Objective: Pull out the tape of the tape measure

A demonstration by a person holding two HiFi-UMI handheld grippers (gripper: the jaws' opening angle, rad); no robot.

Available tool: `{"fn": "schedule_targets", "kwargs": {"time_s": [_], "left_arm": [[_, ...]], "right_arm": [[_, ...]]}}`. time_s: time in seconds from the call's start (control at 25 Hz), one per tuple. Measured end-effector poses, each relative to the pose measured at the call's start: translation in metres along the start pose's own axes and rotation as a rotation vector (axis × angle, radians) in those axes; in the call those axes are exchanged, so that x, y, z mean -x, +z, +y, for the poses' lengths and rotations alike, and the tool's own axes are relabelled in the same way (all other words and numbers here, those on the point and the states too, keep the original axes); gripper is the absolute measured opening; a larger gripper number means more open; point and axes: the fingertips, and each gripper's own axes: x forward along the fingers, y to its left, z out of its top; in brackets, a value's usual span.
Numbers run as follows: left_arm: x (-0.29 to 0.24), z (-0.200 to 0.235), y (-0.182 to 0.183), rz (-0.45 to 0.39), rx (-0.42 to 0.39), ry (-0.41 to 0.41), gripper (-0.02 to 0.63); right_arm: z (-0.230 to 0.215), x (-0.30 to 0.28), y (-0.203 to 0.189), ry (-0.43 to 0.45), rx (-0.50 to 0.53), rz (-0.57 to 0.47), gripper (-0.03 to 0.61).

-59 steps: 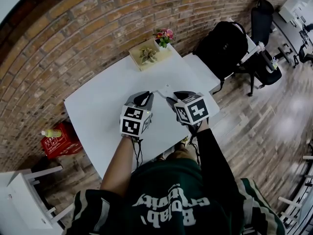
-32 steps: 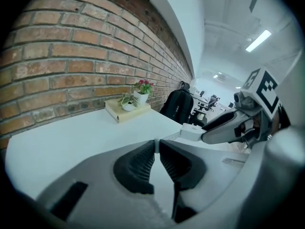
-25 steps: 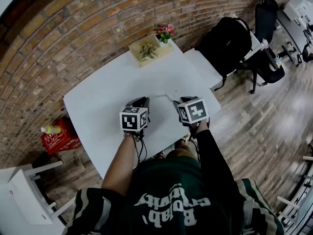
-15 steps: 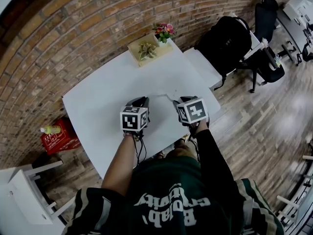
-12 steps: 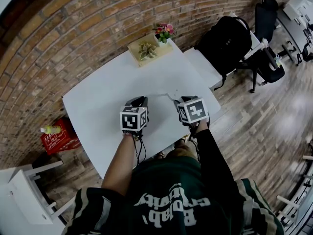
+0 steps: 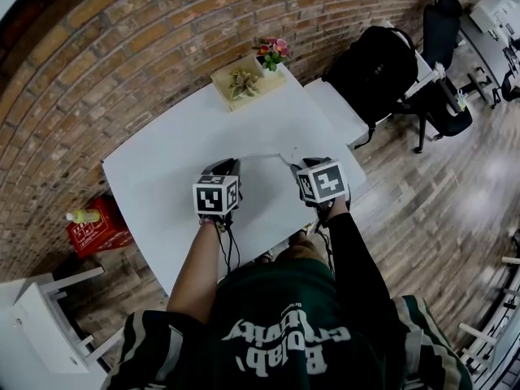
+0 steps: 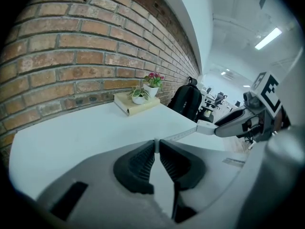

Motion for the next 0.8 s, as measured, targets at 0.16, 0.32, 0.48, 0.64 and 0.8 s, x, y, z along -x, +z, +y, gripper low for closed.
{"fn": "schedule_targets", "kwargs": {"time_s": [0.16, 0.32, 0.48, 0.64, 0.8], "left_arm": [[-0.001, 0.004, -0.003, 0.013, -0.002, 0.003, 0.040], [0.002, 0.016, -0.002, 0.004, 0.015, 0.030, 0.040], [0.005, 0.022, 0.000, -0.001, 0.023, 0.049, 0.040], [0.006, 0.024, 0.000, -0.003, 0.025, 0.045, 0.040], [0.007, 0.026, 0.000, -0.006, 0.029, 0.047, 0.040]], "right_arm": [[-0.002, -0.002, 0.001, -0.019, 0.001, 0.003, 0.153], [-0.013, 0.001, -0.002, -0.044, -0.008, -0.001, 0.153], [-0.011, -0.001, -0.002, -0.042, -0.009, 0.000, 0.153], [-0.011, -0.001, 0.000, -0.038, -0.007, -0.003, 0.153], [-0.010, -0.001, 0.001, -0.035, -0.003, -0.006, 0.153]]}}
